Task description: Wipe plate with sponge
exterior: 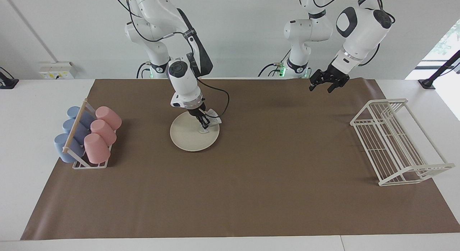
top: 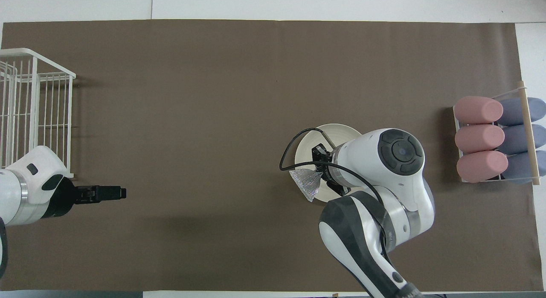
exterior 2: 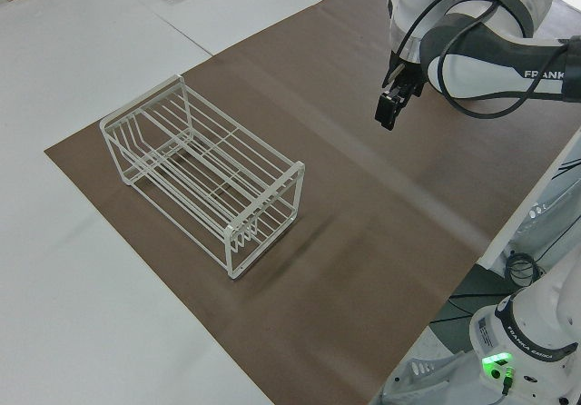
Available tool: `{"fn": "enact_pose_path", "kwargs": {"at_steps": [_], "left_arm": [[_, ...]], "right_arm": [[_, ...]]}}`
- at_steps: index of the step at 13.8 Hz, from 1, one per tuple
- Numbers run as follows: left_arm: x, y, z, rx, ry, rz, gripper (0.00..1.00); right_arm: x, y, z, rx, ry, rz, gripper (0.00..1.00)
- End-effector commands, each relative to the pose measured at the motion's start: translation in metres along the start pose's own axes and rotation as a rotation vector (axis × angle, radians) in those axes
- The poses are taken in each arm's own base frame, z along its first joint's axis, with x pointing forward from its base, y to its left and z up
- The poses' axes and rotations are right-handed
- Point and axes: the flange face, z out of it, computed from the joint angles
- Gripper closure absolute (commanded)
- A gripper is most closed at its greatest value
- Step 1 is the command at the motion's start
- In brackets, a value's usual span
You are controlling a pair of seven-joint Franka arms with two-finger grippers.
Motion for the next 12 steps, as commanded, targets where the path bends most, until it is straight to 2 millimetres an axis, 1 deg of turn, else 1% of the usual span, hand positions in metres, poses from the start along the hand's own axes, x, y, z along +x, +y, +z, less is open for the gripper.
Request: {"fn": "enact_pose_path", "kwargs": {"at_steps": [1,2,3,4,5,6,7,8,9,10,11,12], "left_arm": [[0.006,0.000,-0.002,0.021,0.007,-0.007,0.00],[0.005,-0.002,-0.002,0.006,0.002,-0.027,0.00],[0.006,-0.003,-0.004,-0.059,0.005,-0.088,0.00],[0.005,0.001,-0.005,-0.180,-0.003,-0.144,0.00],[0.006,-0.001,-0.008,-0.269,-0.003,-0.194,0.00],[0.007,0.004,-0.009,-0.350,-0.006,-0.226,0.00],[0.007,0.010,-0.011,-0.427,-0.014,-0.248,0.00],[0.007,0.017,-0.014,-0.514,-0.026,-0.273,0.00],[0.008,0.022,-0.018,-0.609,-0.026,-0.303,0.00],[0.009,0.027,-0.022,-0.683,-0.022,-0.326,0.00],[0.010,0.032,-0.025,-0.750,-0.021,-0.347,0.00],[0.011,0.038,-0.027,-0.799,-0.024,-0.354,0.00]], "right_arm": [[-0.022,0.004,-0.090,-0.018,0.002,0.067,1.00],[-0.029,0.007,-0.109,-0.018,0.010,0.101,1.00],[-0.036,0.007,-0.120,-0.018,0.014,0.132,1.00],[-0.044,0.005,-0.125,-0.017,0.020,0.183,1.00],[-0.057,0.005,-0.125,-0.015,0.024,0.225,1.00],[-0.082,0.002,-0.119,0.000,0.033,0.231,1.00],[-0.093,-0.004,-0.118,0.041,0.048,0.244,1.00],[-0.098,-0.010,-0.113,0.059,0.052,0.283,1.00],[-0.117,-0.015,-0.109,0.058,0.057,0.286,1.00],[-0.124,-0.020,-0.107,0.060,0.070,0.306,1.00],[-0.138,-0.030,-0.108,0.073,0.069,0.340,1.00],[-0.157,-0.043,-0.104,0.077,0.066,0.362,1.00]]}}
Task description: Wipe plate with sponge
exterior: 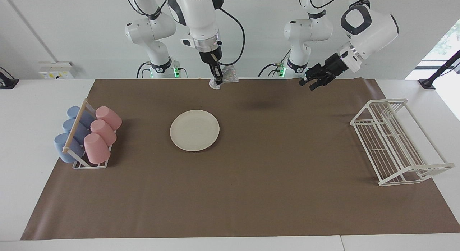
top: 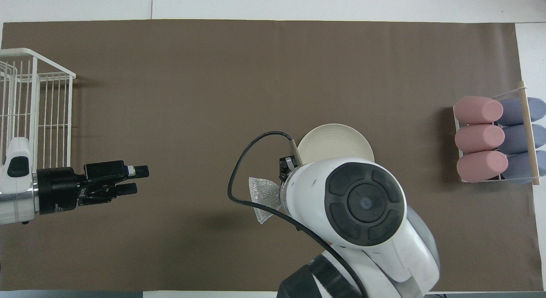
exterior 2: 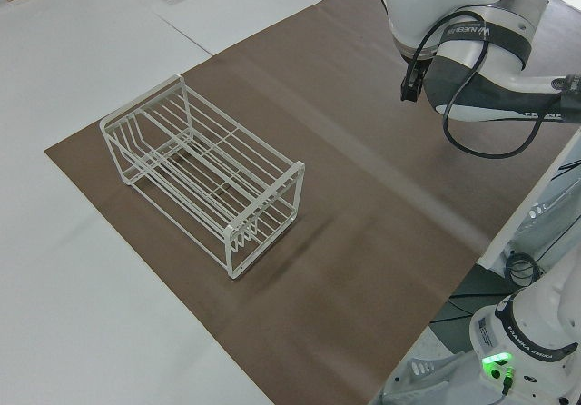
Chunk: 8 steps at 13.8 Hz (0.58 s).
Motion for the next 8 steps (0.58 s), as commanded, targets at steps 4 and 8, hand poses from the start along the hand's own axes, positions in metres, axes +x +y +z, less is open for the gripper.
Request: {"fn": "enact_pose_path", "kwargs": {"at_steps": [4,8], "left_arm": [[-0.015,0.033,0.032,-0.216,-0.084,-0.005,0.00],[-0.036,0.061,0.086,-0.247,-0.079,0.034,0.00]], "right_arm": [[-0.042,-0.026,0.002,0.028,0.048,0.060,1.00],[-0.042,-0.026,0.003,0.026,0.048,0.061,1.00]]}}
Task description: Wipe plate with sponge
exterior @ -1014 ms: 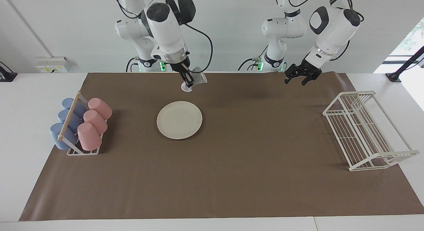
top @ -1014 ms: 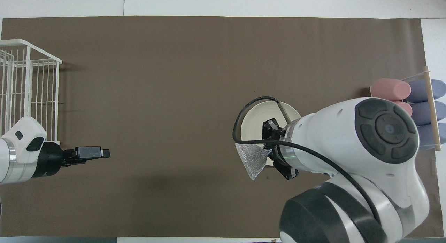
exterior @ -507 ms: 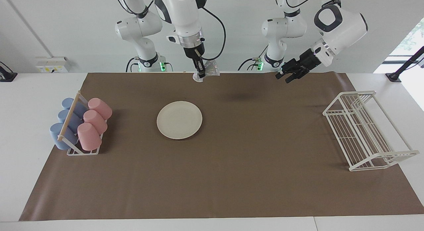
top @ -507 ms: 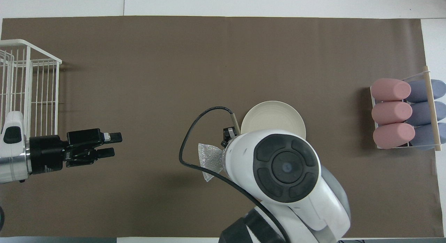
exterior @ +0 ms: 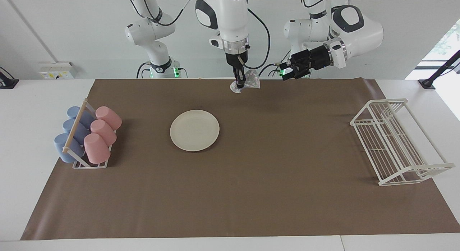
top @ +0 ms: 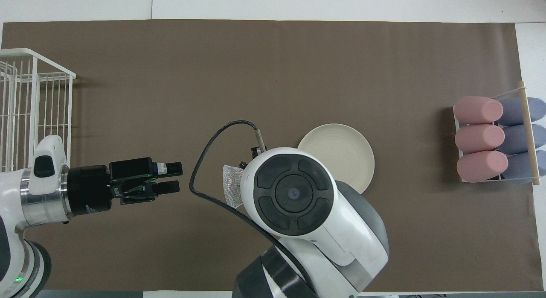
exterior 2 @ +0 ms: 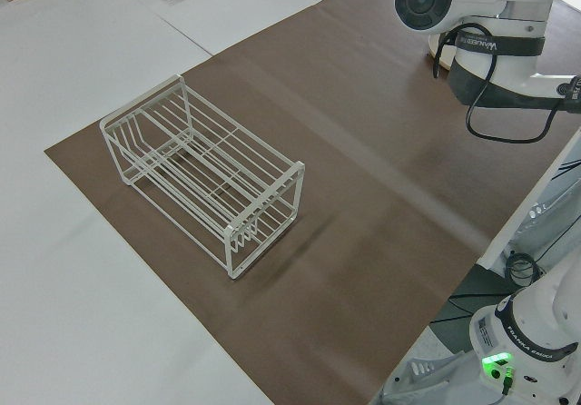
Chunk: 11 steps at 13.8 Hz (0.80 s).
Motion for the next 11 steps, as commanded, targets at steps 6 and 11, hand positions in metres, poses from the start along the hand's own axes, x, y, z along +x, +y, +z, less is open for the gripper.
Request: {"fn": "enact_pose_path", "kwargs": {"at_steps": [6,11], "left_arm": [[-0.002,-0.014,0.079,0.031,-0.026,0.051,0.00],[-0.004,-0.009,0.084,-0.003,-0.028,0.032,0.04]], "right_arm": [[-0.002,-0.001,-0.005,0.003,0.021,0.008,1.00],[-0.001,-0.002,-0.004,0.002,0.022,0.010,1.00]]}}
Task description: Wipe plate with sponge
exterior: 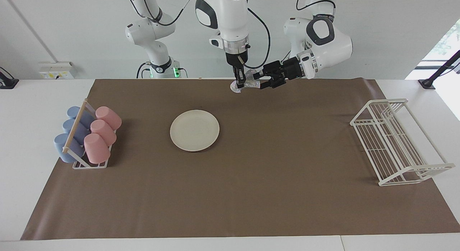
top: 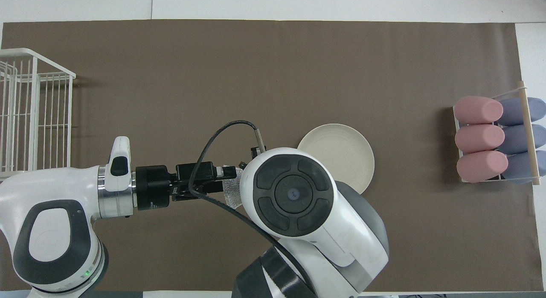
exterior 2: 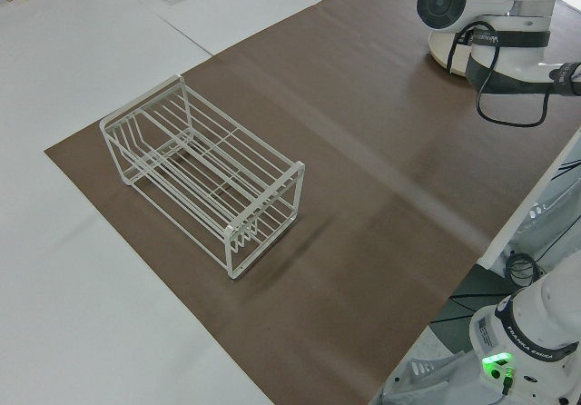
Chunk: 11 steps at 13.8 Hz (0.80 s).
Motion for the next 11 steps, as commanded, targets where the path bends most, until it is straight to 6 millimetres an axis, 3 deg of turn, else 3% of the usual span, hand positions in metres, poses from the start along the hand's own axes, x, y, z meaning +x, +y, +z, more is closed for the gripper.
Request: {"fn": "enact_pose_path", "kwargs": {"at_steps": [1,2,3,4,11], "left_arm": [[-0.0013,0.0042,0.0049,-0.021,0.008,0.004,0.07],[-0.0045,0.0058,0.0085,-0.019,-0.001,0.008,0.30],[-0.0046,0.0057,0.0084,-0.021,-0.005,0.006,0.72],[-0.0056,0.0064,0.0085,-0.022,-0.010,-0.003,1.00],[-0.0034,0.0068,0.0045,-0.025,-0.003,-0.090,1.00]], "right_arm": [[-0.0003,-0.0017,-0.0032,0.000,0.024,0.011,1.00],[-0.0010,-0.0010,-0.0030,-0.002,0.024,0.008,1.00],[-0.0010,-0.0010,-0.0030,-0.002,0.024,0.008,1.00],[-0.0010,-0.0010,-0.0030,-0.002,0.024,0.008,1.00],[0.0002,-0.0007,-0.0084,0.004,0.017,0.005,1.00]]}}
